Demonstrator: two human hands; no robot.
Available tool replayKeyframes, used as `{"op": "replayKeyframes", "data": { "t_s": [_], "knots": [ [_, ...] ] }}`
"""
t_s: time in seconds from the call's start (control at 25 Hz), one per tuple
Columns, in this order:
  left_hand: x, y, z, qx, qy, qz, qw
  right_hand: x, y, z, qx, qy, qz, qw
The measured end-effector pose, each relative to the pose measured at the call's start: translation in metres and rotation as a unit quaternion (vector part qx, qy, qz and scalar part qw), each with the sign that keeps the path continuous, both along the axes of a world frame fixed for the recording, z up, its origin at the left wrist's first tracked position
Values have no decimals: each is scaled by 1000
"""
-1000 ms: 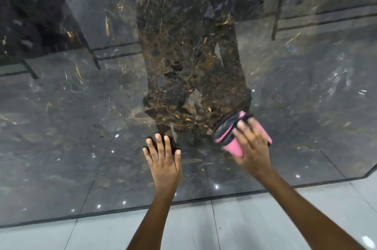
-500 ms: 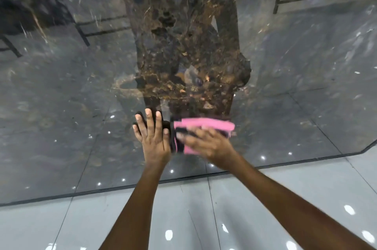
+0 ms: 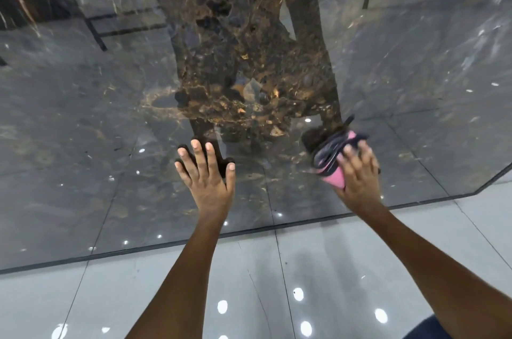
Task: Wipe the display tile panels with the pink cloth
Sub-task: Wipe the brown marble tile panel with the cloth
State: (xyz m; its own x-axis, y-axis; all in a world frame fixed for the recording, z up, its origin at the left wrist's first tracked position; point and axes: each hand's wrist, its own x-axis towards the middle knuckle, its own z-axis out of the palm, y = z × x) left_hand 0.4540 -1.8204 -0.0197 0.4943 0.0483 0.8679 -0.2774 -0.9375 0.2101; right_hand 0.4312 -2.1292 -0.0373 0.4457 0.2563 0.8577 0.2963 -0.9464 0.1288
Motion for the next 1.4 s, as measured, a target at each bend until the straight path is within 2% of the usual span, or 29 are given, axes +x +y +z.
{"op": "replayKeyframes", "data": {
  "t_s": [0.08, 0.12, 0.28, 0.32, 0.44, 0.48, 0.6, 0.64, 0.76, 0.84, 1.0, 1.08, 1.12, 1.16, 1.2, 1.24, 1.28, 1.32, 1.36, 1.4],
  "knots": [
    [1, 2, -1, 2, 1, -1, 1000, -5, -5, -49, -200, 52, 6, 978],
    [2, 2, -1, 4, -3, -1, 1000, -5, -2, -61, -260, 63, 22, 963],
    [6, -5, 1, -10, -15, 11, 1000, 7, 43, -75, -379, 83, 72, 919],
    [6, -6, 1, -12, -18, 9, 1000, 8, 57, -84, -423, 113, 96, 894],
    [6, -4, -5, -5, -23, 12, 1000, 11, 60, -134, -558, 244, 162, 777],
    [6, -3, -7, 0, -24, 14, 1000, 12, 45, -145, -564, 273, 168, 761],
    [8, -3, -7, 10, -19, 20, 1000, 12, -2, -135, -580, 268, 153, 754],
    [8, -2, -8, 12, -21, 23, 999, 9, -9, -116, -576, 231, 137, 772],
    [4, -3, -13, -2, -22, 29, 999, 5, -3, -44, -455, 98, 138, 874],
    [0, -14, 1, -43, -19, 10, 999, 3, 4, 10, -354, 47, 65, 932],
    [-8, -68, 97, -120, -48, -32, 991, 13, 8, 123, -142, -53, 36, 988],
    [-16, -94, 148, -162, -71, -77, 981, 13, 22, 164, -47, -66, 54, 995],
    [-17, -103, 177, -172, -80, -98, 977, 10, 27, 181, -69, -67, 84, 992],
    [-14, -108, 208, -161, -93, -114, 976, 8, 25, 200, -142, -57, 115, 982],
    [-9, -110, 240, -130, -111, -123, 978, 9, 13, 218, -210, -52, 126, 968],
    [-1, -108, 270, -92, -134, -127, 978, 12, -5, 240, -219, -65, 117, 967],
    [8, -106, 299, -55, -156, -124, 978, 18, -28, 266, -159, -98, 87, 978],
    [16, -103, 323, -24, -167, -107, 980, 26, -52, 292, -38, -130, 49, 990],
    [22, -101, 339, 4, -165, -77, 983, 30, -71, 317, 139, -150, 14, 979],
    [27, -100, 347, 28, -160, -44, 986, 32, -78, 336, 322, -165, -7, 932]
  ]
}}
